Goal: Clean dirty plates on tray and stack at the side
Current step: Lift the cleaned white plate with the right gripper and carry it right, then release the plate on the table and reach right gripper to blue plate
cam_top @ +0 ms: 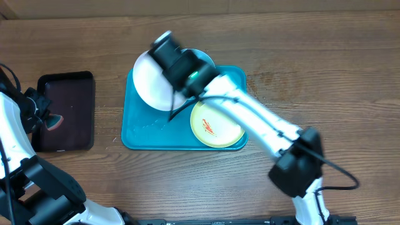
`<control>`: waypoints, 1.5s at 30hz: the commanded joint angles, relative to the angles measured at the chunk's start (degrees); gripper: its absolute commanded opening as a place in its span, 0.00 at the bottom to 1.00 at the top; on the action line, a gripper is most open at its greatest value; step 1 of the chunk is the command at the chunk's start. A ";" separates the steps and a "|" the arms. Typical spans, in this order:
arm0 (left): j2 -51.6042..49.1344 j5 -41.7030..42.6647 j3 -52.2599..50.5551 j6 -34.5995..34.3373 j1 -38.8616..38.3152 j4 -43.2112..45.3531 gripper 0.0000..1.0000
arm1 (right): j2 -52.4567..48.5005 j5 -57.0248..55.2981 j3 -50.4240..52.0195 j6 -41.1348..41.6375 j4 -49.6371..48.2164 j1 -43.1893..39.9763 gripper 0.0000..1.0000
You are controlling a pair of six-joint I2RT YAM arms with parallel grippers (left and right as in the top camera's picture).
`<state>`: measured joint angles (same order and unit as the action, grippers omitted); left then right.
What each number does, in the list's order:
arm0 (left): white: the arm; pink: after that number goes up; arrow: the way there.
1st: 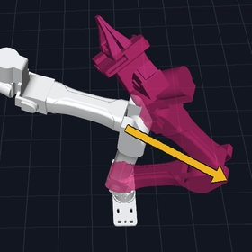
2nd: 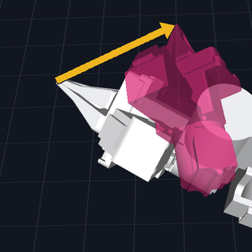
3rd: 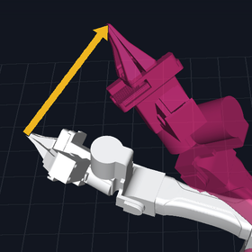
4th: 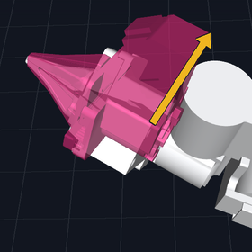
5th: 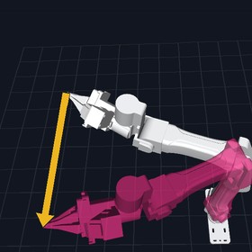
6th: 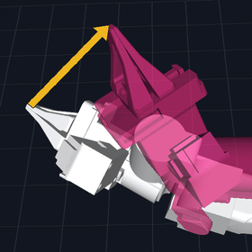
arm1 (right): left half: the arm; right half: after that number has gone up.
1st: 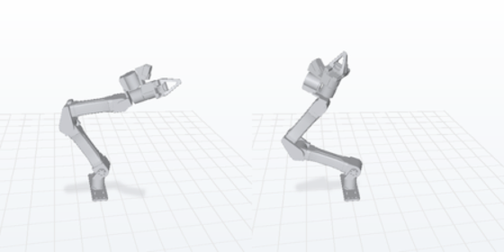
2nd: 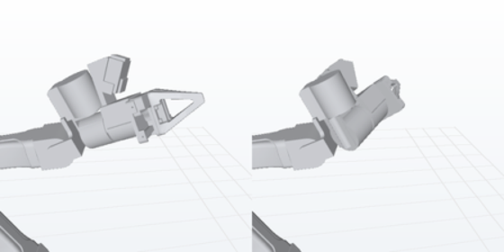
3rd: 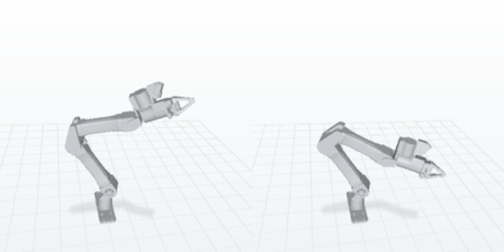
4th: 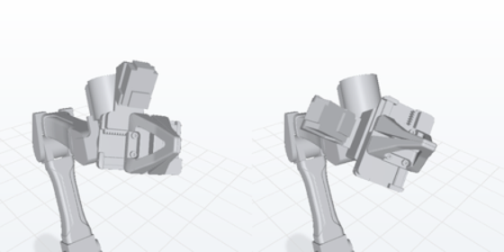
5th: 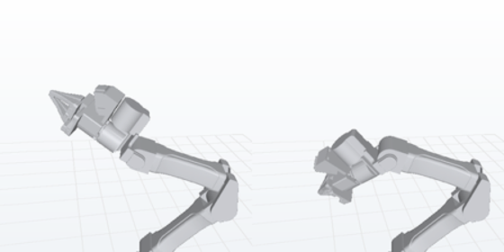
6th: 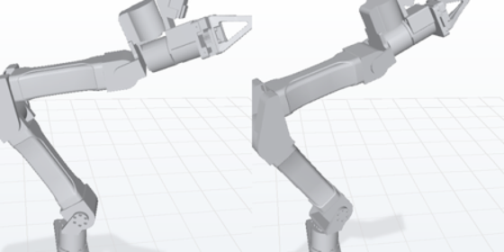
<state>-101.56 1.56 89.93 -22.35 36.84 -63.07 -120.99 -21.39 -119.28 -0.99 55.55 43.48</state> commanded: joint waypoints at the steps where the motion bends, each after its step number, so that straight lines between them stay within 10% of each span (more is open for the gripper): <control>1: -0.48 1.68 0.13 -0.37 -0.11 -0.15 0.04 | 5.75 29.07 -2.62 5.77 2.10 -10.86 0.04; 12: -0.48 2.97 0.13 -0.39 -0.13 0.79 0.04 | 2.10 37.97 6.84 5.75 16.37 -39.63 0.04; 26: -0.50 2.99 0.13 -0.39 -0.22 0.76 0.04 | 1.64 34.32 25.68 5.73 2.36 -54.47 0.04; 32: -0.50 2.99 0.13 -0.37 -0.22 0.74 0.04 | 1.64 34.80 26.21 5.73 1.92 -54.14 0.45; 45: -1.18 4.94 0.13 -0.20 -0.52 0.92 0.04 | 2.69 51.36 14.51 5.07 0.09 -48.39 0.66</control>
<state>-101.67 5.17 89.93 -22.35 36.84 -62.22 -119.52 22.02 -102.10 4.69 57.54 -7.94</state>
